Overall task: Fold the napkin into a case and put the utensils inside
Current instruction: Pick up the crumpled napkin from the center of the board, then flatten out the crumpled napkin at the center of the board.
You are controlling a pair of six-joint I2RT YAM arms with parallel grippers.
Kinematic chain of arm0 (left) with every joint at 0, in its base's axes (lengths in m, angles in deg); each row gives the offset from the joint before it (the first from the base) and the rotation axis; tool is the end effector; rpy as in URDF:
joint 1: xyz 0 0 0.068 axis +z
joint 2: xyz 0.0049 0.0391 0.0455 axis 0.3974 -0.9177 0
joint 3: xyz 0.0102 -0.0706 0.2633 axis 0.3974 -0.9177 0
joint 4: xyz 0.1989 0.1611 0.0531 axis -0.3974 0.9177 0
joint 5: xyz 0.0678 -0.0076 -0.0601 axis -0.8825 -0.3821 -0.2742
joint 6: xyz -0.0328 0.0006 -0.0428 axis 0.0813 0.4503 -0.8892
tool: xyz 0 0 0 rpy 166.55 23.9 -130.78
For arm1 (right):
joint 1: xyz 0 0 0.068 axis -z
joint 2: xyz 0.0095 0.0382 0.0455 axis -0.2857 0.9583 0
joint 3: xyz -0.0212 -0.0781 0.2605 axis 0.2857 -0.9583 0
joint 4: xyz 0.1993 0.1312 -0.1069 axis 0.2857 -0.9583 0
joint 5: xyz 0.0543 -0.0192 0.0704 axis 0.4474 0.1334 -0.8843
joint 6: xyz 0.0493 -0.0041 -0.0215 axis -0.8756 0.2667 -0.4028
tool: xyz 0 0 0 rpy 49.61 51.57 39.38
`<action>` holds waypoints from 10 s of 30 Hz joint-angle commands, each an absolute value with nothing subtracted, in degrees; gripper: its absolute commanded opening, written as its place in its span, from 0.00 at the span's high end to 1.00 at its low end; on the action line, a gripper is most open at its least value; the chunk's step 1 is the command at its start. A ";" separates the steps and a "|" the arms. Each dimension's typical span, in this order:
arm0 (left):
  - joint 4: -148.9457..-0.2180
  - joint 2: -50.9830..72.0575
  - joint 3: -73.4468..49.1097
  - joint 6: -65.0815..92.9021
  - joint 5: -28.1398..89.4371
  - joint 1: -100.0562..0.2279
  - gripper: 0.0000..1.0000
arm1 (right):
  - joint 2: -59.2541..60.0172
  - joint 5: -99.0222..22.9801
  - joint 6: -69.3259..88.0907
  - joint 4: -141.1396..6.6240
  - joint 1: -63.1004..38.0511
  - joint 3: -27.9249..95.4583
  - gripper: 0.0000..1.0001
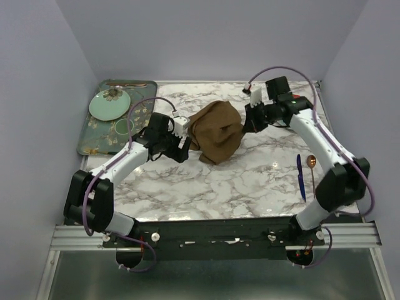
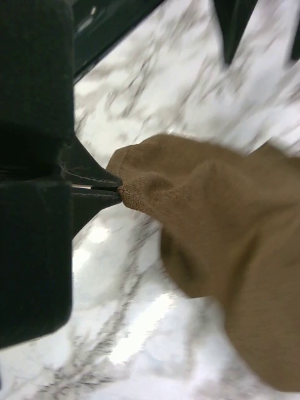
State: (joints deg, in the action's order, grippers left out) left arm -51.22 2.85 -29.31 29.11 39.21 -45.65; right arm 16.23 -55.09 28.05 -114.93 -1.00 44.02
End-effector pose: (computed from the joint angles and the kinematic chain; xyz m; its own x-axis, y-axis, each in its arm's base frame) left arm 0.2767 -0.1243 0.2312 -0.6668 0.3378 -0.6643 0.5800 0.7950 -0.1779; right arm 0.3369 0.1225 0.2960 -0.7040 -0.4191 -0.5734 -0.6362 0.7309 0.2470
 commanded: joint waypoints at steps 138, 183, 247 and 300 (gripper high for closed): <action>-50.31 -22.69 53.04 45.96 19.75 -40.73 1.00 | 24.60 -31.87 11.19 -82.34 3.68 98.61 0.99; -31.52 10.74 -30.90 44.21 45.68 -42.40 0.34 | 17.90 -47.96 40.28 -117.64 4.21 34.33 0.27; -33.55 -12.68 15.44 32.50 51.98 -35.37 0.36 | 21.26 -60.23 34.61 -118.65 13.44 63.09 0.18; -24.67 14.22 -49.80 70.93 30.47 -50.84 0.85 | -4.58 -31.86 68.05 -111.22 -10.29 -6.63 0.71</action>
State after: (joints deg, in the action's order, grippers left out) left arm -28.08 13.17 -47.69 68.97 35.67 -51.05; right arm -5.70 -36.36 64.75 -112.73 -10.36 -4.77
